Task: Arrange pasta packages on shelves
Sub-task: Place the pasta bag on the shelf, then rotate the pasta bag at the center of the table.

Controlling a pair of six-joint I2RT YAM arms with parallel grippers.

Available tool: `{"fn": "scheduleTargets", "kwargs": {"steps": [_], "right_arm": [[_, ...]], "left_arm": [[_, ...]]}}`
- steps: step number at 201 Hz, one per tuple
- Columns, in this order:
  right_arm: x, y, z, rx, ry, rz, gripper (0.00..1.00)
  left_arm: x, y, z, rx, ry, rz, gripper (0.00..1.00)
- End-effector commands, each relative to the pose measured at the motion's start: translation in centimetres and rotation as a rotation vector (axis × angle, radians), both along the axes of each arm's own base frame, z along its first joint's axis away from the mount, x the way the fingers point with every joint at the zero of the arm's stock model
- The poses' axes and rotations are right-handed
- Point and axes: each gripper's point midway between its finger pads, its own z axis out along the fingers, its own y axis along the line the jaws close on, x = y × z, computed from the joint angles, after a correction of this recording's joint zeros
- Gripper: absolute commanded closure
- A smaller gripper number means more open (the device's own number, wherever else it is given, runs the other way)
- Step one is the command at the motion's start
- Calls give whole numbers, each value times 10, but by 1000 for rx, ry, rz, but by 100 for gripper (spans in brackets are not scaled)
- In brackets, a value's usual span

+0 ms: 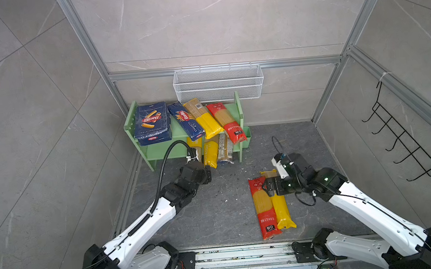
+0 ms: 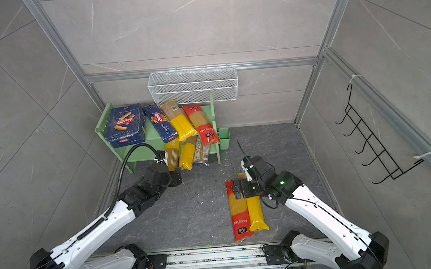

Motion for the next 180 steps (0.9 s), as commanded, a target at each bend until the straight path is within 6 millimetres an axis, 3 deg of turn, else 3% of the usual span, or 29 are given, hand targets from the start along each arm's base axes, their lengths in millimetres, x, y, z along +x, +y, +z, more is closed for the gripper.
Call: {"fn": "scheduleTargets", "kwargs": {"steps": [1, 33, 64, 100, 137, 154, 180], "right_arm": [[-12, 9, -22, -27, 7, -45, 1], [-37, 15, -56, -112, 37, -33, 0], [-59, 21, -81, -163, 83, -11, 1], [-81, 19, -106, -216, 144, -13, 0], [-90, 13, -124, -221, 172, -52, 0], [-92, 19, -136, -215, 188, -52, 0], [-95, 46, -149, -202, 204, -14, 1]], "left_arm": [[-33, 21, -10, 50, 23, 86, 18], [-77, 33, -33, 42, 74, 114, 14], [-102, 39, -54, 9, 109, 132, 14], [-115, 34, -67, 30, 127, 137, 14], [-124, 43, -74, 48, 150, 169, 14], [-126, 51, -75, 41, 149, 167, 13], [-133, 68, -70, -11, 141, 159, 13]]}}
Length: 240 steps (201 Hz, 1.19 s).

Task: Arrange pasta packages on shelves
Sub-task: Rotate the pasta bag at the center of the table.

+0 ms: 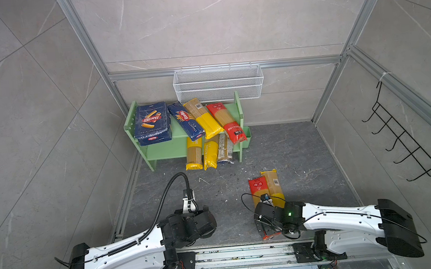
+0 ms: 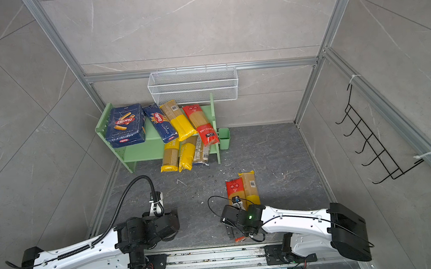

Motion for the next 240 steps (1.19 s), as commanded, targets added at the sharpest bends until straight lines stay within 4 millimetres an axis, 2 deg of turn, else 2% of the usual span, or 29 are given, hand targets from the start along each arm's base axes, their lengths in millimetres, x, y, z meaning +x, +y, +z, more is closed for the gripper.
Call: {"fn": "scheduleTargets", "kwargs": {"steps": [1, 22, 44, 83, 93, 107, 123, 144, 167, 187, 214, 240], "right_arm": [[-2, 28, -11, 48, 8, 1, 1], [-5, 60, -15, 79, 33, 41, 0], [-5, 93, -11, 103, 43, 95, 0], [2, 150, 1, 154, 48, 204, 0], [5, 162, 4, 164, 41, 230, 0], [12, 166, 8, 158, 29, 237, 0], [19, 156, 12, 158, 18, 219, 0], [24, 131, 22, 186, -3, 181, 0], [26, 100, 44, 187, -59, 151, 0], [34, 61, 59, 133, -104, 92, 0], [46, 11, 71, 120, -125, -11, 0], [53, -17, 81, 134, -146, -72, 0]], "left_arm": [[-4, 25, 7, -25, -34, 39, 13], [-9, 38, 11, -95, -45, 40, 13], [-11, 41, 14, -170, -66, 24, 13], [-12, 40, 10, -142, -39, 36, 13], [-12, 38, 9, -116, -28, 35, 13], [-11, 35, 9, -80, -18, 31, 13], [-8, 27, 11, -36, -17, 6, 13], [-2, 0, 15, -1, -25, -76, 12], [5, -30, 15, 37, -20, -150, 10], [10, -65, 5, 42, -4, -230, 8], [12, -109, -17, 11, 46, -329, 5], [10, -148, -41, -101, 117, -439, 2]]}}
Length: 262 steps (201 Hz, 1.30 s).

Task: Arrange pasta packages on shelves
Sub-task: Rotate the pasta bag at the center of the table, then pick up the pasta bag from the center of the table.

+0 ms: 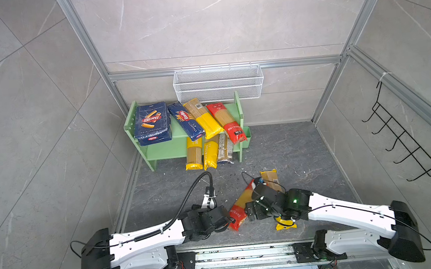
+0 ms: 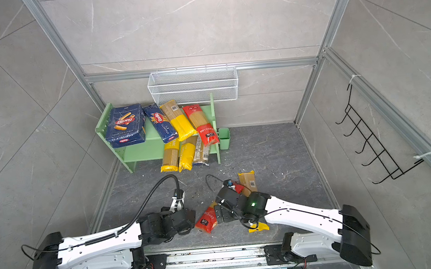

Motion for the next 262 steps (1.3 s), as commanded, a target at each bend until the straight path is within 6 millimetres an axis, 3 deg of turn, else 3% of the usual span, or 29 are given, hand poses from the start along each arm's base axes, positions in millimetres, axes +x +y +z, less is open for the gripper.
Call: {"fn": "scheduleTargets", "kwargs": {"steps": [1, 58, 109, 135, 171, 214, 262], "right_arm": [[-3, -40, -6, -95, 11, -34, 0], [2, -57, -7, -67, 28, -75, 1], [4, -64, -4, -36, 33, -96, 0], [3, -66, -1, -31, 29, -100, 0], [1, -66, 8, -10, 16, -96, 0], [1, -69, 26, -11, -2, -89, 0], [1, -71, 40, 3, -34, -76, 0]], "left_arm": [[1, -53, -3, -171, 43, -144, 2], [-4, -95, -26, -177, 158, -330, 0], [-16, -106, -28, -206, 201, -433, 0], [-24, -102, -43, -161, 249, -456, 0], [-15, -81, -62, -36, 209, -388, 0], [-13, -81, -72, 14, 179, -372, 0], [-24, -79, -91, 90, 136, -312, 0]]}}
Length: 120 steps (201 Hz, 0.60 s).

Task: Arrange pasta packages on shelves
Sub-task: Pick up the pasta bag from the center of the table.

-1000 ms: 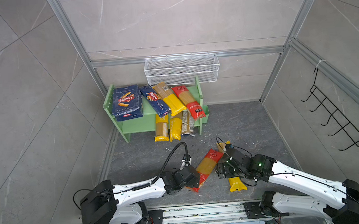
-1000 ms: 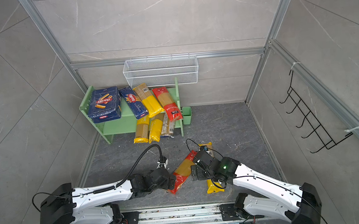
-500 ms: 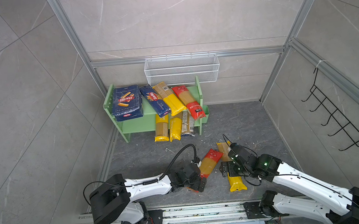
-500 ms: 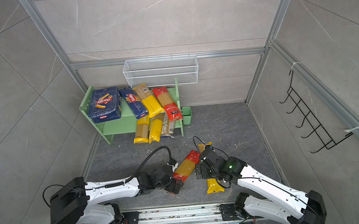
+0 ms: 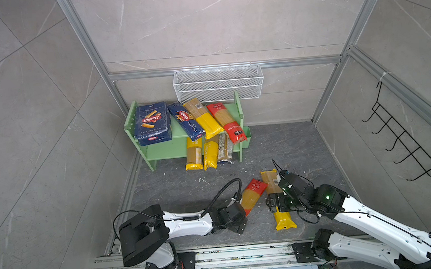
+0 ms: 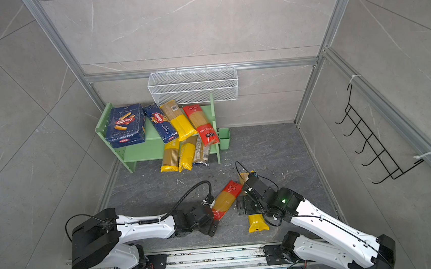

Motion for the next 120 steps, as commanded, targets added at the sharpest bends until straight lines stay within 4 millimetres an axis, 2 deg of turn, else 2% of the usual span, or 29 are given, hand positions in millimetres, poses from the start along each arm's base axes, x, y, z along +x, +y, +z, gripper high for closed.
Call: {"fn": "scheduleTargets", "kwargs": {"steps": [1, 35, 54, 70, 90, 120], "right_arm": [[-2, -7, 10, -17, -19, 11, 0], [-7, -13, 16, -31, -25, 32, 0], [-10, -18, 20, -41, -29, 34, 0], [-13, -22, 25, -36, -38, 30, 0], [-16, -26, 32, -26, -50, 22, 1], [-17, -31, 40, -22, -69, 15, 1]], "left_arm": [[-1, 4, -10, 33, -35, 56, 0], [-8, 12, -36, 59, -59, 103, 5], [-18, 13, -49, 66, -60, 112, 12], [-18, 17, -53, 70, -95, 139, 17], [-20, 23, -53, 44, -97, 156, 31], [-27, 39, -55, 61, -105, 178, 65]]}}
